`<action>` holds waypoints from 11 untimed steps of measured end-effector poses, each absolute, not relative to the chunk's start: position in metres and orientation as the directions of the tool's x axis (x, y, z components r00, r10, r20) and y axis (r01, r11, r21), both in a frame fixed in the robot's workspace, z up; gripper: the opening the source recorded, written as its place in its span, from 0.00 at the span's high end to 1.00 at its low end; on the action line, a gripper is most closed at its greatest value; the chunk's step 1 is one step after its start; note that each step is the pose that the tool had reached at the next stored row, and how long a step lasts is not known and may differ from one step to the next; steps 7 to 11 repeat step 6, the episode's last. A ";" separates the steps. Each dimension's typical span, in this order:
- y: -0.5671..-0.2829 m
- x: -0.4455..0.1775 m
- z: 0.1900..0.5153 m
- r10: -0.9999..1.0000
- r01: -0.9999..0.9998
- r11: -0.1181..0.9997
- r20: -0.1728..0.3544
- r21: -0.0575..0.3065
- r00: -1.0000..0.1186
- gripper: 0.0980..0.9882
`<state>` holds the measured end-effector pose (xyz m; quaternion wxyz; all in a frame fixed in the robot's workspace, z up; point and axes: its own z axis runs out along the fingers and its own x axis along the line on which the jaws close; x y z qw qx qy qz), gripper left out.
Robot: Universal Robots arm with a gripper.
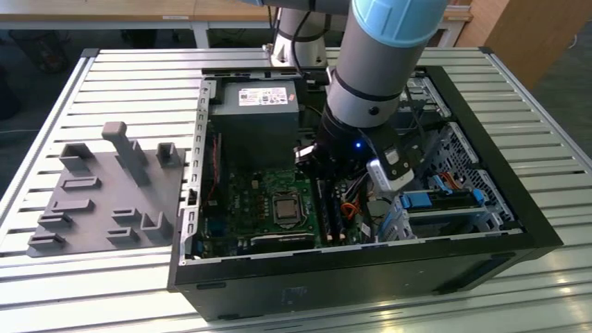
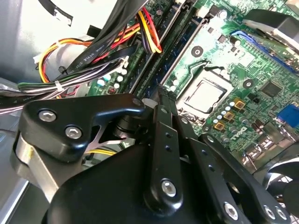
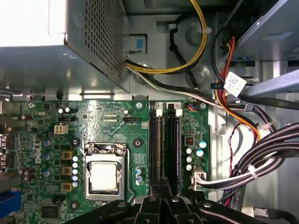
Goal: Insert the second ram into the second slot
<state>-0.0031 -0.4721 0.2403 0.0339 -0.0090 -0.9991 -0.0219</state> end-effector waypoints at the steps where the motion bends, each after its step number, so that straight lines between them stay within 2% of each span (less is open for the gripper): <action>1: -0.472 -0.003 0.240 0.016 0.019 0.999 0.068 0.043 -0.998 0.99; 11: -0.472 -0.003 0.240 0.016 0.019 0.999 0.068 0.043 -0.998 0.99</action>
